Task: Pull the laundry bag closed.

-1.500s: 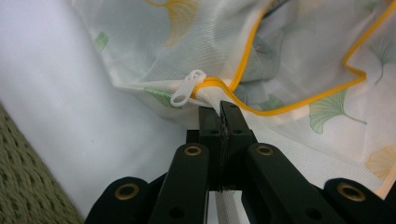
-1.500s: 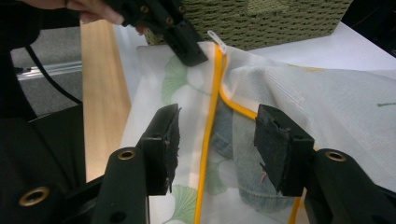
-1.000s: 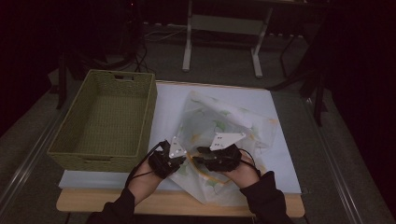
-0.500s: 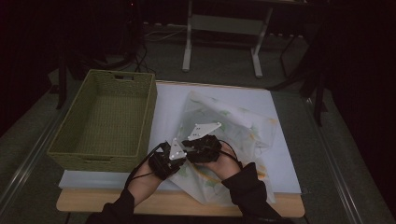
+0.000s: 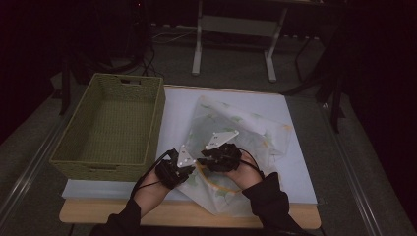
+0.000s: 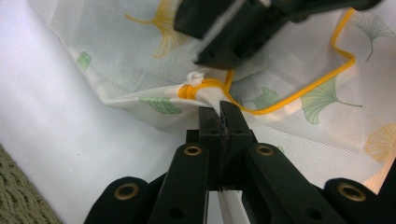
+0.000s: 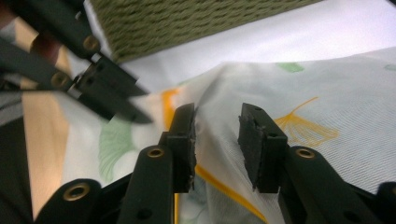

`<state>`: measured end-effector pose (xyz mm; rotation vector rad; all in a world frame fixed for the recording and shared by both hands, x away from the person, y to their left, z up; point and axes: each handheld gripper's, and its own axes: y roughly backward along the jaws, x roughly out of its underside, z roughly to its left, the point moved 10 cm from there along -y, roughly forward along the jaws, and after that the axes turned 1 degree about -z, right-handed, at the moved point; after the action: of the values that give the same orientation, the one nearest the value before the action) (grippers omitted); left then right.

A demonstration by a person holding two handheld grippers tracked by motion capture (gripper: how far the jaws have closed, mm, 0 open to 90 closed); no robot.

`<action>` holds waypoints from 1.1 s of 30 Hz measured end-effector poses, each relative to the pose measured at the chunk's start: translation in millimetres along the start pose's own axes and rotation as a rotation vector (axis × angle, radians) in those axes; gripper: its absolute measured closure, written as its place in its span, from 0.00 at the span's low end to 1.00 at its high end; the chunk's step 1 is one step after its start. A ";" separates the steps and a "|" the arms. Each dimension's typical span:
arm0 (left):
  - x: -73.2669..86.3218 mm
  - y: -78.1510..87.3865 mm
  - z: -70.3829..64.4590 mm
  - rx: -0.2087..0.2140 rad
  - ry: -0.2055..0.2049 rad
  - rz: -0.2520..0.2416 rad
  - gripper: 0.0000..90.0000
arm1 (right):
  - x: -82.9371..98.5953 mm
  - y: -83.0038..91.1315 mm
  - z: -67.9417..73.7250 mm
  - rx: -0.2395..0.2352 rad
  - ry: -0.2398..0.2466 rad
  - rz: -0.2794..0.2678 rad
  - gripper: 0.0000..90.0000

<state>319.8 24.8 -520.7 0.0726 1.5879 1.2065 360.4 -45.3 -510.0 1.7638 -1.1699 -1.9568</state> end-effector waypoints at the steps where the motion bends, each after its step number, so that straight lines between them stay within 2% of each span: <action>1: 0.2 -0.3 0.4 -0.001 0.007 0.001 1.00 | 1.1 -0.2 0.8 -0.002 0.013 0.003 0.75; 4: 0.7 -0.1 1.0 -0.007 0.001 0.005 1.00 | 6.5 -2.2 5.6 -0.012 0.052 0.030 0.79; 9: 1.3 0.1 0.0 0.004 0.004 0.003 1.00 | 8.4 -4.5 9.1 -0.025 0.081 0.050 0.82; 12: 1.5 0.5 -1.2 0.003 -0.010 0.005 1.00 | 9.1 -7.0 7.6 -0.002 0.095 0.066 0.82; 16: 1.9 0.2 -1.0 0.013 -0.005 0.007 1.00 | 7.3 -9.8 7.5 0.016 0.118 0.073 0.83; 21: 3.5 -0.1 -0.8 0.023 -0.004 0.017 1.00 | 6.0 -13.9 11.7 0.016 0.179 0.091 0.84; 27: 3.8 0.9 0.2 0.022 -0.003 0.015 1.00 | 3.1 -18.0 11.9 0.061 0.213 0.093 0.85; 31: 4.2 1.1 -0.3 0.023 -0.005 0.018 1.00 | 3.9 -17.5 14.1 0.053 0.232 0.087 1.00; 33: 4.5 1.0 0.1 0.025 -0.008 0.022 1.00 | 3.7 -16.8 14.7 0.054 0.233 0.085 1.00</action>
<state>317.5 27.9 -523.1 0.1112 1.5995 1.2026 351.3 -31.4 -525.2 1.8759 -1.2053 -1.6351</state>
